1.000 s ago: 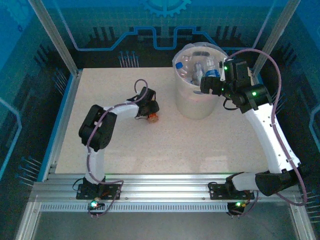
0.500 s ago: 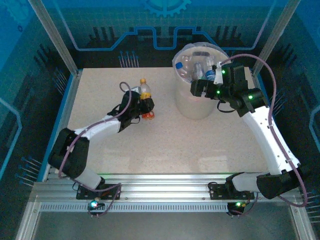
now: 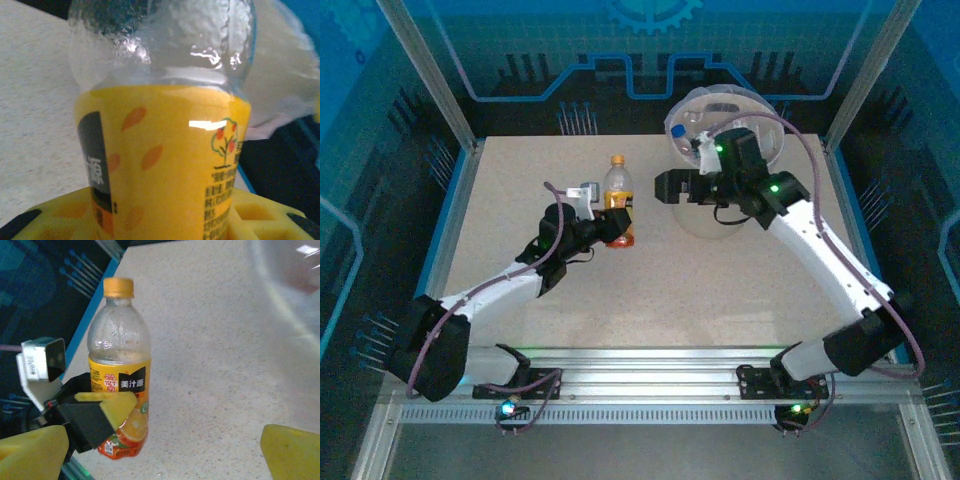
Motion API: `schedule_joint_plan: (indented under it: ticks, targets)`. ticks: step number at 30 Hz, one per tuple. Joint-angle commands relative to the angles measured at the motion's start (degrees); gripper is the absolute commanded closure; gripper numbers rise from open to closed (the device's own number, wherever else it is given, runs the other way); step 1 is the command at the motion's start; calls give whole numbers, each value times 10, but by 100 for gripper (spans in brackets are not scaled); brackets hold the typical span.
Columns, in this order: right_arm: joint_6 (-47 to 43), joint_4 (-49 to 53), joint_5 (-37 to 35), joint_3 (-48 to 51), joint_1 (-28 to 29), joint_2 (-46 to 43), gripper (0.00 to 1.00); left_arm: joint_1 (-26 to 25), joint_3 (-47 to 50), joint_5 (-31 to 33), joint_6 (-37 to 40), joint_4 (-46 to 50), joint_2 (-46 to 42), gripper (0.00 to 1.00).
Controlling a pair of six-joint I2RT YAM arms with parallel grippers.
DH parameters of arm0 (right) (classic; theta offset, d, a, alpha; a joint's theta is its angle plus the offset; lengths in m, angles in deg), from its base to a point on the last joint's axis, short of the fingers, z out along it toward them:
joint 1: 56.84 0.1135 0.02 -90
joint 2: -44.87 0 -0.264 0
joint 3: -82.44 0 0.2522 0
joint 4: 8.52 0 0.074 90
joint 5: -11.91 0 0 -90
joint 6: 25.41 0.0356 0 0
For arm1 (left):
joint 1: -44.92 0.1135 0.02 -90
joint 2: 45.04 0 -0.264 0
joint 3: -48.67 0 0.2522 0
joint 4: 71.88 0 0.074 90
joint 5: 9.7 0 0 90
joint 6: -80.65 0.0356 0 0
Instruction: Put the plastic bottles in the bin
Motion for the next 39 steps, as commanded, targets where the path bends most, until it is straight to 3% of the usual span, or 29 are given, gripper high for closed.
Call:
schedule_joint_plan:
  ticks: [1,10,21,27,31,33,35,39]
  targets:
    - [3,-21,21,-36,25,26,0,-10,9,-57,12,-79,-14,61]
    - [9,-43,51,-67,53,82,0,-35,-4,-83,9,-105,-10,60]
    - [19,-50,67,-87,64,123,8,-51,-15,-92,3,-122,-9,57]
    - [17,-45,64,-96,66,129,30,-53,-17,-90,3,-123,-12,54]
    - [14,-42,50,-95,66,122,45,-53,-15,-88,2,-121,-16,41]
    - [9,-37,44,-97,66,118,49,-53,-15,-87,2,-119,-20,25]
    - [4,-29,34,-101,66,113,50,-53,-14,-85,2,-117,-25,2]
    - [-14,1,3,-122,64,105,51,-53,-9,-80,4,-111,-41,1]
